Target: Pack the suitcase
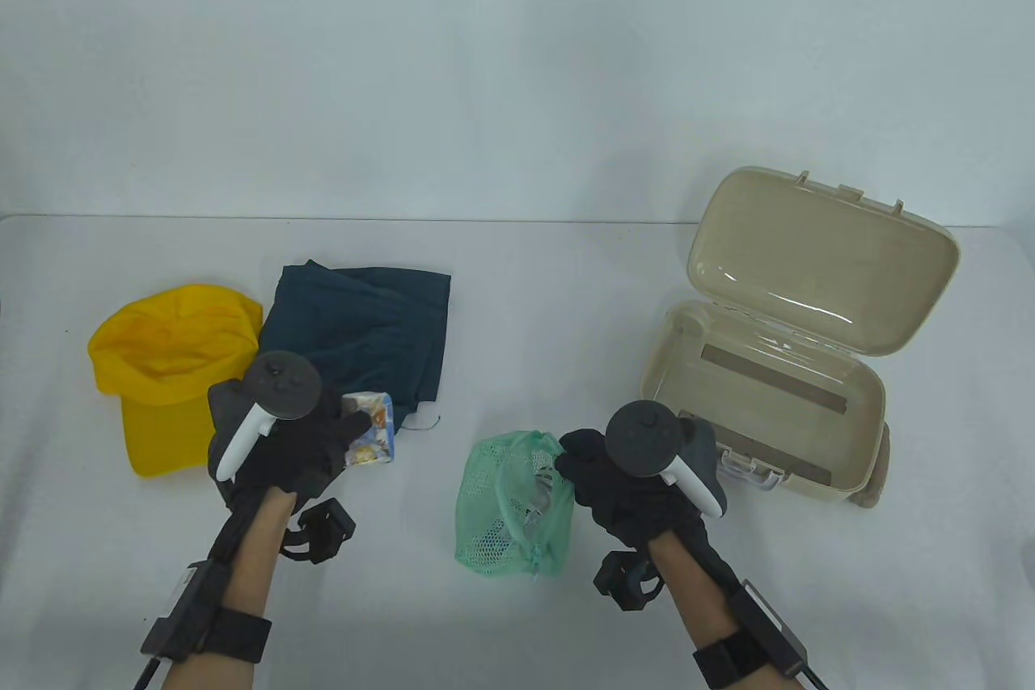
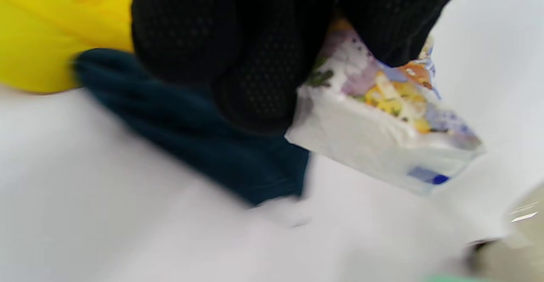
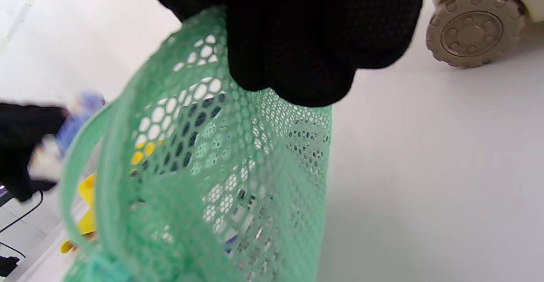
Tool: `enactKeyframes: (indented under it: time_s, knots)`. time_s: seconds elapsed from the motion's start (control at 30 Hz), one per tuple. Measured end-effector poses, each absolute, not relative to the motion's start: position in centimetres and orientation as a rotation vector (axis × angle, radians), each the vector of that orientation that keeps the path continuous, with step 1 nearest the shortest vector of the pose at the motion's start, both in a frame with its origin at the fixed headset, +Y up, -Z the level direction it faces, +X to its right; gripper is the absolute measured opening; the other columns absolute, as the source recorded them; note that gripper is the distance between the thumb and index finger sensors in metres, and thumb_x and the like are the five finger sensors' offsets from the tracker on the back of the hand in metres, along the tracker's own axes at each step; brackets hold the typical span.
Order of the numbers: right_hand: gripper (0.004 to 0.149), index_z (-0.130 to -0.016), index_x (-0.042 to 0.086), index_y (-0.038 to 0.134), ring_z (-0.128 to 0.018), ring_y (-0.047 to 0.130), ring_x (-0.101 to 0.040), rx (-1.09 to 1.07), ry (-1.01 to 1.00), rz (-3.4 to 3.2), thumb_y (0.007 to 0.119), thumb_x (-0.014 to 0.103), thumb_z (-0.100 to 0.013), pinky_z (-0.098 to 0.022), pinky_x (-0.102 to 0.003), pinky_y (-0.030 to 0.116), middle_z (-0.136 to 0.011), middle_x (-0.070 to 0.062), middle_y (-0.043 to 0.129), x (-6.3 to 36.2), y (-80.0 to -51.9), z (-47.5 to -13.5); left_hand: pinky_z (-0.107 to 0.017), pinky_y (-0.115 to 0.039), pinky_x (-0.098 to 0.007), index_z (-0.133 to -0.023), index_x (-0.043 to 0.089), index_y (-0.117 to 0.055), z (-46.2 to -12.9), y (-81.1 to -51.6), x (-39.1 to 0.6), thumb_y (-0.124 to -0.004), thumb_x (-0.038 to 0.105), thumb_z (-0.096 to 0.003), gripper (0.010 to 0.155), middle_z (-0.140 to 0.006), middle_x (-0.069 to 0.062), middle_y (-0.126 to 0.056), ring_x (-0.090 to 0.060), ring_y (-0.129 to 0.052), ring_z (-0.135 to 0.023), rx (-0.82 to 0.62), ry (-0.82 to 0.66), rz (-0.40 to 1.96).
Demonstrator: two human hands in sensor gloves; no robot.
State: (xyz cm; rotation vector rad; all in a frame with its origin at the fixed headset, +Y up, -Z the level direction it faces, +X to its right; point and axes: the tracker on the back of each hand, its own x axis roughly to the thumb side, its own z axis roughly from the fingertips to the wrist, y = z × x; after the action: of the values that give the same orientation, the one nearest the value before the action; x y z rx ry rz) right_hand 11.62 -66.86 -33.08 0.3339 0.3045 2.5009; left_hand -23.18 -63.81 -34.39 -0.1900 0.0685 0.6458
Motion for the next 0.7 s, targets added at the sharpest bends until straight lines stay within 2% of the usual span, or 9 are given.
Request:
enactKeyframes:
  time_s: [0.13,0.2,0.33,0.57,0.7]
  knots:
    - [0.043,-0.09,0.013,0.077,-0.054,0.102,-0.019,0.369,0.268,2.485,0.071,0.037,-0.055,-0.042,-0.034,0.088,-0.068,-0.002,0.097,11.1,-66.1,-32.4,-0.035,-0.091,-0.028,-0.099,0.007,-0.07,-33.0,-60.8,-18.9,-0.078,0.04,-0.0514,0.058,-0.074,-0.005,-0.095,-0.016,-0.106,-0.043,-0.116,-0.073,0.678]
    - [0.043,-0.09,0.013,0.076,-0.054,0.102,-0.018,0.375,0.263,2.482,0.071,0.037,-0.055,-0.042,-0.034,0.088,-0.068,-0.002,0.097,11.0,-66.1,-32.3,-0.034,-0.091,-0.028,-0.098,0.007,-0.07,-32.4,-60.7,-17.1,-0.079,0.04,-0.0514,0.058,-0.074,-0.006,-0.095,-0.016,-0.107,-0.043,-0.111,-0.111,0.69]
    - [0.044,-0.09,0.011,0.076,-0.054,0.102,-0.018,0.367,0.3,2.406,0.071,0.037,-0.055,-0.042,-0.033,0.088,-0.068,-0.002,0.097,10.9,-66.2,-32.3,-0.034,-0.092,-0.027,-0.098,0.006,-0.069,-31.1,-62.9,-12.9,-0.078,0.04,-0.0513,0.059,-0.075,-0.006,-0.095,-0.016,-0.108,-0.044,-0.152,-0.157,0.714]
    - [0.044,-0.089,0.01,0.076,-0.053,0.104,-0.018,0.312,0.32,2.347,0.071,0.037,-0.055,-0.041,-0.032,0.089,-0.068,-0.002,0.097,11.6,-66.6,-32.6,-0.036,-0.093,-0.025,-0.099,0.008,-0.065,-31.0,-67.2,-11.1,-0.077,0.04,-0.0518,0.059,-0.078,-0.005,-0.092,-0.014,-0.108,-0.047,-0.195,-0.098,0.644]
    - [0.044,-0.088,0.009,0.076,-0.051,0.104,-0.017,0.278,0.308,2.359,0.071,0.038,-0.055,-0.039,-0.032,0.09,-0.067,-0.002,0.098,11.7,-66.6,-32.7,-0.036,-0.093,-0.025,-0.099,0.008,-0.065,-30.6,-67.5,-9.9,-0.078,0.041,-0.0517,0.059,-0.077,-0.005,-0.093,-0.014,-0.108,-0.047,-0.19,-0.132,0.562]
